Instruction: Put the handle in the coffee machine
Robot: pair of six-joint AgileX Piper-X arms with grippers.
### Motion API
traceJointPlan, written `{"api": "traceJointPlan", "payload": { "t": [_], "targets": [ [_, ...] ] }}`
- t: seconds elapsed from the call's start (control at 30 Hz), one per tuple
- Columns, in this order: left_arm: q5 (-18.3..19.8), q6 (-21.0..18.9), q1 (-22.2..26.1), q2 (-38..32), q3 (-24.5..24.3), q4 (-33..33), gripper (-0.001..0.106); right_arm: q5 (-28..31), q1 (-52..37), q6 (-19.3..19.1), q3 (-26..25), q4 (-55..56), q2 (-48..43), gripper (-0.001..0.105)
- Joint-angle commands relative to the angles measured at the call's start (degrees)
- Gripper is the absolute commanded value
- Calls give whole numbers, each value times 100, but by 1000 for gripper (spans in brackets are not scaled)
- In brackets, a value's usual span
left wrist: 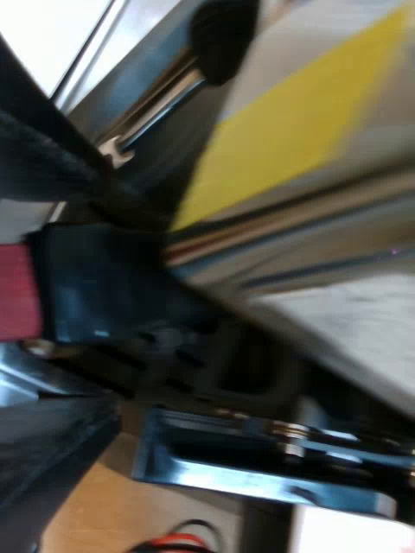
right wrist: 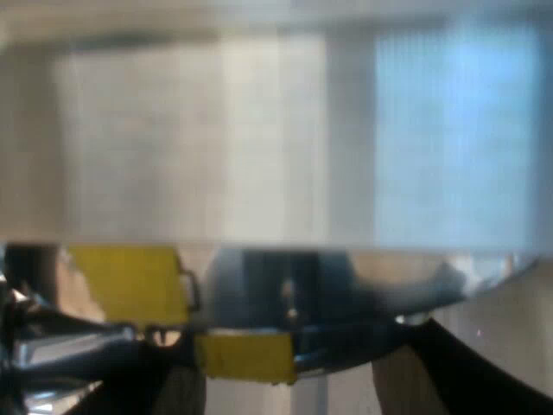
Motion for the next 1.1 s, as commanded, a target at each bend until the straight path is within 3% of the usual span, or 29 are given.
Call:
{"api": "traceJointPlan", "payload": {
  "t": [0.03,0.37,0.6,0.7,0.77,0.9,0.93,1.1],
  "targets": [
    [171,-58,-31,-168,-76,104,54,-101,-32,-118,-186,-478,-150,45],
    [171,-58,-14,-537,-76,312,54,-101,-32,-118,-186,-498,-150,45],
    [210,-58,301,-666,-254,675,53,-101,-32,-118,-186,-498,-150,45],
    [420,-58,495,-666,-423,751,46,-101,-32,-107,-186,-498,-150,45],
    [430,-58,612,-666,-539,750,30,-101,-32,-107,-186,-498,-150,45],
    [106,-48,636,-645,-551,693,5,-101,-32,-107,-186,-498,-150,45],
    [-142,-11,636,-561,-551,706,1,-101,-32,-107,-186,-498,-150,45],
    [-541,-11,636,-92,-551,704,1,-101,-32,-107,-186,-498,-150,45]
  ]
}}
